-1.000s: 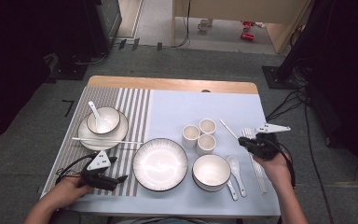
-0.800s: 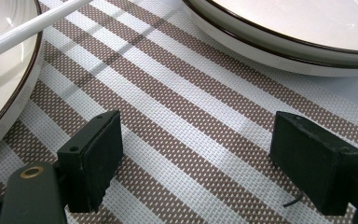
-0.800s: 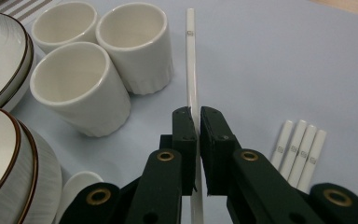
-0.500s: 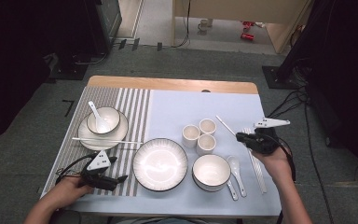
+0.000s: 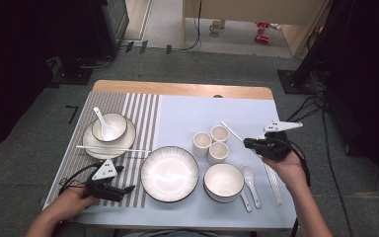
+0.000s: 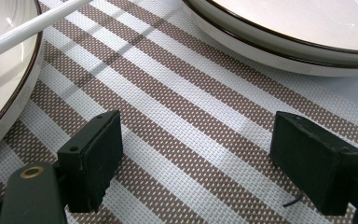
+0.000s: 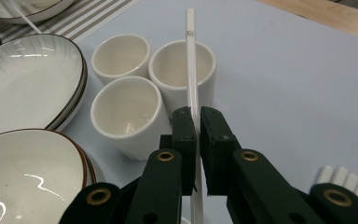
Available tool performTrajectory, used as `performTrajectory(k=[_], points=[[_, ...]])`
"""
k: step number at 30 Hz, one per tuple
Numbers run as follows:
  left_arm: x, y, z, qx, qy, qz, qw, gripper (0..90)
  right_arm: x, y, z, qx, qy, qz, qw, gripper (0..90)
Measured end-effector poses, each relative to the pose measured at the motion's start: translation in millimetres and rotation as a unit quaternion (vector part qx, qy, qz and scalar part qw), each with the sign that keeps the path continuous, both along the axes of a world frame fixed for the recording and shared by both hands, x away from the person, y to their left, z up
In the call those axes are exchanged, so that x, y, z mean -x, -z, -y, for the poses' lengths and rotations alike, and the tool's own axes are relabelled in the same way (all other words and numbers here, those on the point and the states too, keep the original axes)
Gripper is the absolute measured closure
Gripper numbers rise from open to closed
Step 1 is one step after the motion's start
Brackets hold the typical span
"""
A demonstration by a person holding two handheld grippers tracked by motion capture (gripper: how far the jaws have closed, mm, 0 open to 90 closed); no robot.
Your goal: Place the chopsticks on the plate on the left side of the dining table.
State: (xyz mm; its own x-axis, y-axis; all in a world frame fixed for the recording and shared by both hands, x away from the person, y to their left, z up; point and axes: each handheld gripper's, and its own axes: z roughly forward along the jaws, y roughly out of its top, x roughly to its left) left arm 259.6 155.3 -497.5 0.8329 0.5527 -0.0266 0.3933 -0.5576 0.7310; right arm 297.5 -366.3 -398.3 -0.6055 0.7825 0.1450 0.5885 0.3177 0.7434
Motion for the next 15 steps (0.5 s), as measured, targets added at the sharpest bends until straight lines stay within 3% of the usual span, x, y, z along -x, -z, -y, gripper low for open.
performTrajectory(k=[15], points=[[-0.1,0.0,-0.2,0.000,0.000,0.000,1.0000,17.1,-11.7,-12.0,-32.7,0.003,-0.067,0.005,0.9977,85.4]])
